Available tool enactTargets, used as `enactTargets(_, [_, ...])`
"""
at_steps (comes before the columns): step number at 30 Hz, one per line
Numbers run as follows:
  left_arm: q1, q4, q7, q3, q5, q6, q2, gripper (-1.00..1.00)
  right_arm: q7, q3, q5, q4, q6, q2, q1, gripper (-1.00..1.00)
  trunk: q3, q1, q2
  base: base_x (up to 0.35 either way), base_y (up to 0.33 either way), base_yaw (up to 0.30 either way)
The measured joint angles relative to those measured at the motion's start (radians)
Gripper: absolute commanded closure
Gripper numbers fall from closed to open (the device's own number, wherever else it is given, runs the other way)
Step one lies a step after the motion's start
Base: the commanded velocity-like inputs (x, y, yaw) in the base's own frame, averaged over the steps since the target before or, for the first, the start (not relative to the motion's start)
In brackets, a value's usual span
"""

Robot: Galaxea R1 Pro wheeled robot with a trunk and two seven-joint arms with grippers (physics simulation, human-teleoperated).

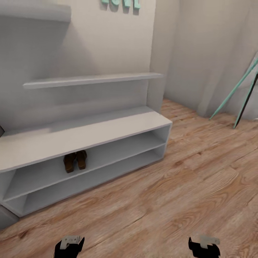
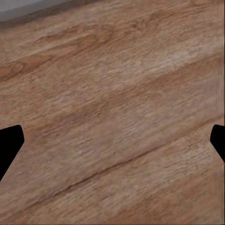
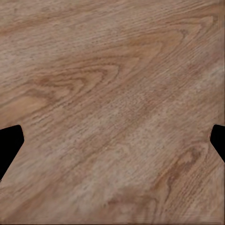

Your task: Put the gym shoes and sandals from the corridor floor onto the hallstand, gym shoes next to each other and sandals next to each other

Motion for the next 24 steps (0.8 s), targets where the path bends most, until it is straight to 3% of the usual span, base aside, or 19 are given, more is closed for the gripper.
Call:
enactTargets(9, [0.0,0.0,0.002,0.0,0.001,0.0,-0.001,-1.0,0.18,-0.002,-0.001,0.006,-0.001,-0.008,0.0,-1.0,0.028,-0.035,0.063,0.0,0.0,-0.3])
enactTargets(24, [0.0,0.001,0.002,0.0,0.001,0.0,-0.003,-1.0,0.218,-0.004,-0.003,0.007,0.0,0.008,0.002,-1.0,0.072,-0.088,0.161,0.0,0.0,-0.3])
